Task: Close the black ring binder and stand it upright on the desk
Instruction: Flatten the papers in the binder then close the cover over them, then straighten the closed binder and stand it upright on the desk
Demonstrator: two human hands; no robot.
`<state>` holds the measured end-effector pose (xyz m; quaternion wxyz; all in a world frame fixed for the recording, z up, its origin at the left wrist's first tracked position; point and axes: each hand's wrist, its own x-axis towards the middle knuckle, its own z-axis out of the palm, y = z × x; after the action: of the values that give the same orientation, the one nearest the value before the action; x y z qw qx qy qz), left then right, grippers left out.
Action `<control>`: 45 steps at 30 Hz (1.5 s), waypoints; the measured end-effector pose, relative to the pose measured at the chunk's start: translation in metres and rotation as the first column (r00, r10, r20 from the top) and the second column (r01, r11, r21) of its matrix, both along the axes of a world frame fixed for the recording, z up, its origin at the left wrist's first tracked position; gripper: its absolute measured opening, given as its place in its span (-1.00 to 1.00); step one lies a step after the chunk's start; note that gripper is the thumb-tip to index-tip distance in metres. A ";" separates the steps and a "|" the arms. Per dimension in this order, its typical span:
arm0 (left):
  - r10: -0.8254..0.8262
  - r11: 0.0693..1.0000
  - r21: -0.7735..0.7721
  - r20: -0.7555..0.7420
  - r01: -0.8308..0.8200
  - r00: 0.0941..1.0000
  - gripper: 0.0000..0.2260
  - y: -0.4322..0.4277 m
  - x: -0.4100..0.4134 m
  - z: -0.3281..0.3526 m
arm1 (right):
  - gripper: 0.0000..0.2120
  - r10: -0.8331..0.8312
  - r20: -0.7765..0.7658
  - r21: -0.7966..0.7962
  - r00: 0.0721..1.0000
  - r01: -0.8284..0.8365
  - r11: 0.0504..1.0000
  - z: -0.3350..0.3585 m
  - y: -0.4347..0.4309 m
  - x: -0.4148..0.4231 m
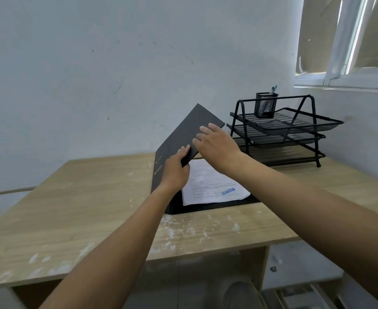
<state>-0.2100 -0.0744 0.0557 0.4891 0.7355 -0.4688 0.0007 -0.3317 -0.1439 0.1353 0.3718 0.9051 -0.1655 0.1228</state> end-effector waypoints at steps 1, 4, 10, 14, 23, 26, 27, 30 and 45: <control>-0.008 1.000 0.014 0.030 0.008 1.000 -0.44 -0.001 -0.003 -0.002 | -0.72 -0.023 -0.011 0.037 1.000 0.024 0.999 0.001 -0.004 0.002; -0.064 0.997 0.041 0.043 0.063 0.997 -0.42 -0.004 -0.008 -0.004 | -0.77 -0.067 -0.052 0.108 0.996 0.072 0.992 0.000 -0.018 0.006; -0.032 0.990 0.141 0.135 0.012 0.990 -0.45 0.000 0.009 -0.019 | -0.70 -0.032 -0.042 0.080 0.999 0.035 0.996 -0.013 -0.048 0.003; -0.024 0.983 0.185 0.164 -0.006 0.986 -0.44 0.013 0.020 -0.038 | -0.61 -0.016 -0.024 0.108 1.000 0.018 0.994 -0.029 -0.068 -0.002; -0.093 0.952 0.304 0.381 -0.030 0.920 -0.35 0.023 0.025 -0.051 | -0.41 -0.030 0.050 0.325 0.998 0.012 0.946 -0.086 -0.096 -0.031; -0.122 0.942 0.335 0.445 -0.038 0.887 -0.34 0.019 0.022 -0.051 | -0.37 -0.040 0.063 0.444 0.997 0.008 0.896 -0.106 -0.100 -0.041; -0.128 0.938 0.344 0.462 -0.045 0.877 -0.34 0.017 0.021 -0.051 | -0.34 -0.046 0.066 0.476 0.997 0.009 0.880 -0.112 -0.102 -0.044; -0.137 0.929 0.364 0.493 -0.061 0.859 -0.33 0.014 0.019 -0.051 | -0.29 -0.071 0.095 0.549 0.993 0.007 0.836 -0.125 -0.106 -0.048; -0.193 0.904 0.419 0.579 -0.086 0.792 -0.35 0.004 0.013 -0.055 | -0.17 -0.124 0.139 0.760 0.983 -0.026 0.650 -0.168 -0.113 -0.054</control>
<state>-0.1965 -0.0704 0.0007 0.1404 0.7700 -0.6106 0.1208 -0.3853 -0.2571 -0.0331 -0.0534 0.9579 -0.2587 0.1128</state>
